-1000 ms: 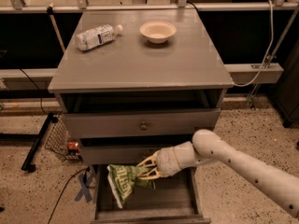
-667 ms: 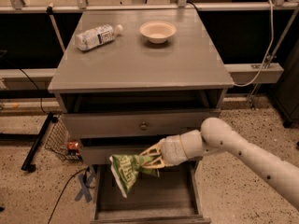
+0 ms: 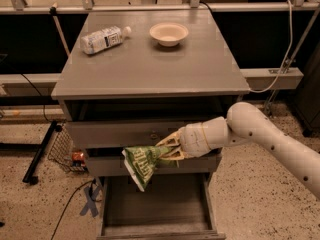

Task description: Pick green jalapeno chip bag from bottom drawer and place on counter

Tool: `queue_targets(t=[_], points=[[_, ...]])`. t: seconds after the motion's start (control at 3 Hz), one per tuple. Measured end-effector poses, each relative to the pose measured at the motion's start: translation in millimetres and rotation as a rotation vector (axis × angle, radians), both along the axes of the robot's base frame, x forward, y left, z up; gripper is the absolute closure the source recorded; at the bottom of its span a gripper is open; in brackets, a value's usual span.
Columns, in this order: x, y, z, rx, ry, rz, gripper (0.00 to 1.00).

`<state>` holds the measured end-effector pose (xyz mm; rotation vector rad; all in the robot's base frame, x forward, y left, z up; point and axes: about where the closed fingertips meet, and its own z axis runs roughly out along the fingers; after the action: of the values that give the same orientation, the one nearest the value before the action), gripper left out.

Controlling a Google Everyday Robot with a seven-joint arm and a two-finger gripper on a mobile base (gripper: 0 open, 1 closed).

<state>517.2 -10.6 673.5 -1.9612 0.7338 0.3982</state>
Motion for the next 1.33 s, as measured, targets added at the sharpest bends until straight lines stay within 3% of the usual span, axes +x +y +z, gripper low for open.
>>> queue_targets(t=[0.33,0.67,1.33], points=[[0,0,0,0.000,0.000,0.000,1.00],[13,1,18,-0.038,-0.053,0.009,1.00],[47,-13,104,-0.233,-0.260,-0.016,1.00]])
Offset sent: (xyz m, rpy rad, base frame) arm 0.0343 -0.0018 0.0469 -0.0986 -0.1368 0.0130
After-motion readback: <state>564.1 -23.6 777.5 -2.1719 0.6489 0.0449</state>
